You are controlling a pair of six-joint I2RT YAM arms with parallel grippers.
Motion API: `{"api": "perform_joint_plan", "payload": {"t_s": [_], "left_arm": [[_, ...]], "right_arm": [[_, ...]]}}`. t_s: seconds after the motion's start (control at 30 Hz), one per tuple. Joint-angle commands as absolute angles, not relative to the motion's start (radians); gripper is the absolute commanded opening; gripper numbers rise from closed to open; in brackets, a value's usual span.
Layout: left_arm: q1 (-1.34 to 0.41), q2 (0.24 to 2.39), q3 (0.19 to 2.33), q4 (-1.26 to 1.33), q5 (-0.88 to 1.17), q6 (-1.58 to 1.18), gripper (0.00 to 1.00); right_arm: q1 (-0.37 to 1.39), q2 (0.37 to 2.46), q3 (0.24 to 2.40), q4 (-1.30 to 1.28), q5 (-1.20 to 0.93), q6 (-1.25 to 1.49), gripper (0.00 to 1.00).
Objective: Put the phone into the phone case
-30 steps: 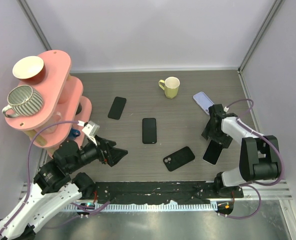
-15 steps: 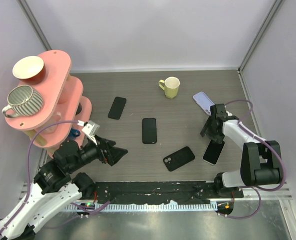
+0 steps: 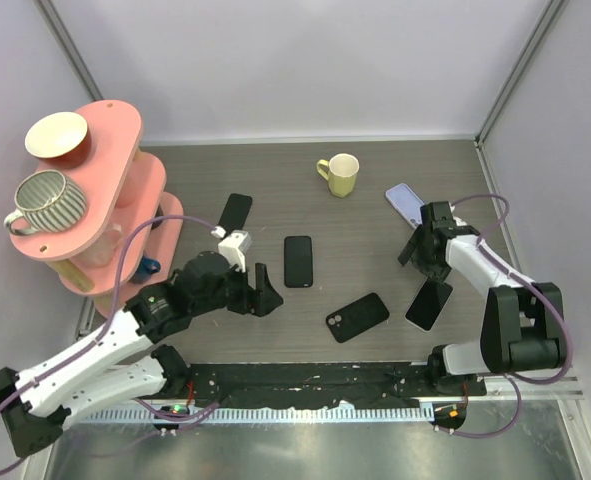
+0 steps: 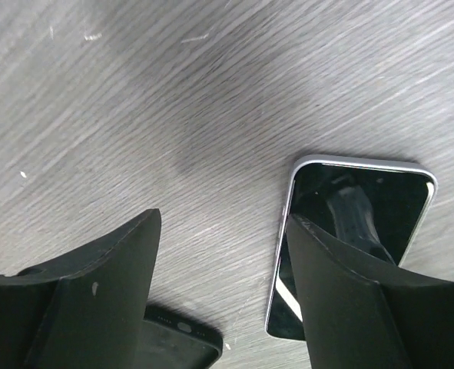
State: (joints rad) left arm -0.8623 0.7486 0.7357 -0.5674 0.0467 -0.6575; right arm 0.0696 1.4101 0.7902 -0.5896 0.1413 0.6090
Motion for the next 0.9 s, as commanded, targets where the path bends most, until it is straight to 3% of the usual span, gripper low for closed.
{"api": "perform_joint_plan", "payload": {"t_s": [0.0,0.43,0.67,0.87], "left_arm": [[-0.961,0.865,0.789,-0.474,-0.174,-0.846,0.77],[-1.149,1.282,0.778,-0.253,-0.434,-1.336,0.61],[-1.221,1.454,0.885,-0.278,-0.434,-1.483,0.56],[-1.247,1.624,1.044,-0.463,-0.474,-1.532,0.48]], "right_arm": [[0.066,1.284,0.851,-0.663,0.265,0.689,0.76],[0.06,1.203,0.862,-0.744,0.377,0.709,0.78],[0.057,1.203,0.856,-0.742,0.38,0.683,0.77],[0.054,1.164,0.838,-0.732,0.376,0.698,0.77]]}}
